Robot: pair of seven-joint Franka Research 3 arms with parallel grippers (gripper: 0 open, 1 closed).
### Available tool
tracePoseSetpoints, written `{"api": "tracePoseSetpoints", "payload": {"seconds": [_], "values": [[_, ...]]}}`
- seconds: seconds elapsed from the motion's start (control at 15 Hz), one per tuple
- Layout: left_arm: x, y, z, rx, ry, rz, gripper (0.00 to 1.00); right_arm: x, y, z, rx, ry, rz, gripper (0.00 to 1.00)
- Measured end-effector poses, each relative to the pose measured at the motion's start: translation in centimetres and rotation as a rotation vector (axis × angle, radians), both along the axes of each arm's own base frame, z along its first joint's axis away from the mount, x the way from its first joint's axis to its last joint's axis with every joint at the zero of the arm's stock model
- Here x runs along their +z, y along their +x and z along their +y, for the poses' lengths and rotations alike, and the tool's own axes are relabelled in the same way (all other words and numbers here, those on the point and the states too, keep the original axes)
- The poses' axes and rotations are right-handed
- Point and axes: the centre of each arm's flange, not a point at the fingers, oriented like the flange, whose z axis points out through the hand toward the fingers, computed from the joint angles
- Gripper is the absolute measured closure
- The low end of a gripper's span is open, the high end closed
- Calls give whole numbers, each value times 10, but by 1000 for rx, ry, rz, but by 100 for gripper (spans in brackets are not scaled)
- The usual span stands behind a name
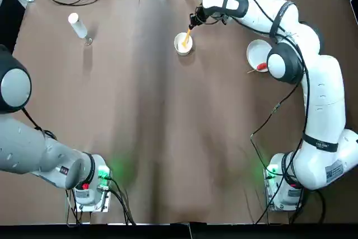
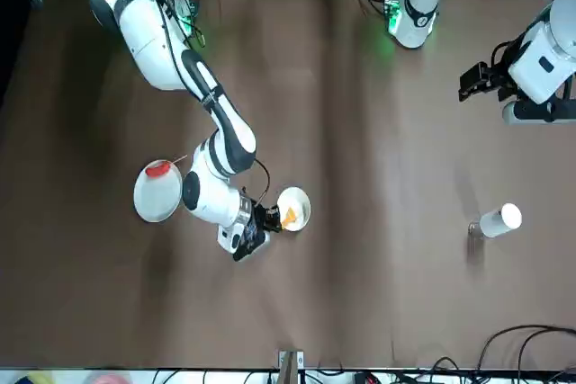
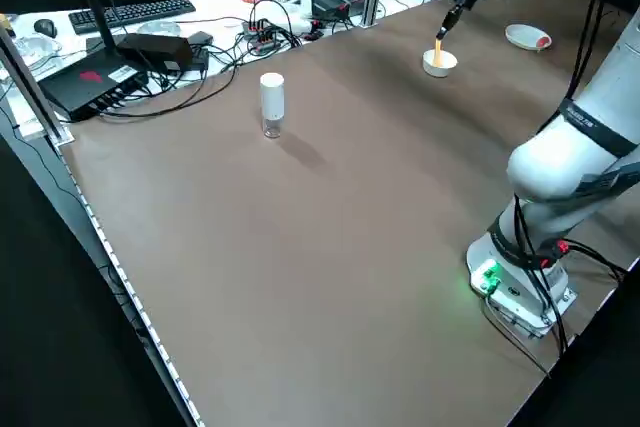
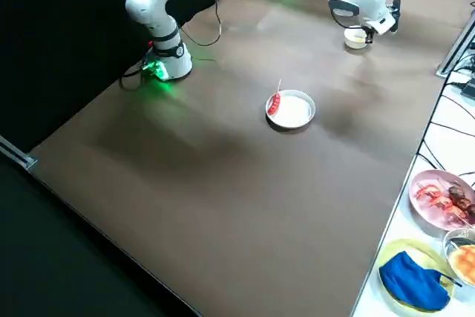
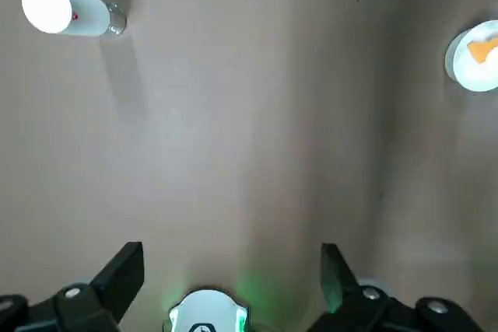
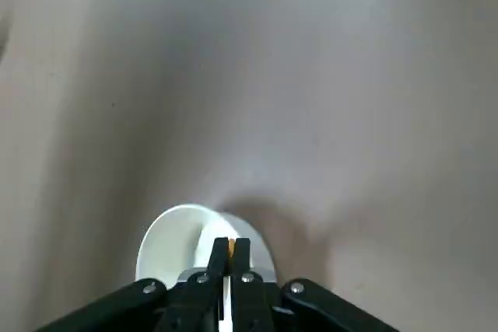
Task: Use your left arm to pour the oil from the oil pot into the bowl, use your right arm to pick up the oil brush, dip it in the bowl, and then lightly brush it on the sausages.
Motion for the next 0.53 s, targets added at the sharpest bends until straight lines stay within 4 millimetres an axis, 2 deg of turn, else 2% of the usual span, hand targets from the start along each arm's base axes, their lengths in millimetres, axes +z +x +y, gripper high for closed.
{"api": "tracePoseSetpoints", "payload": {"seconds": [0.13,0.33,0.53], "values": [[0,1,4,11,9,-1,0,13,-4,0,0,-1,67,95],[0,2,12,17,69,-9,0,49,0,-8,-55,9,109,96],[0,1,11,17,85,-11,0,79,6,-22,-124,14,143,96]]}}
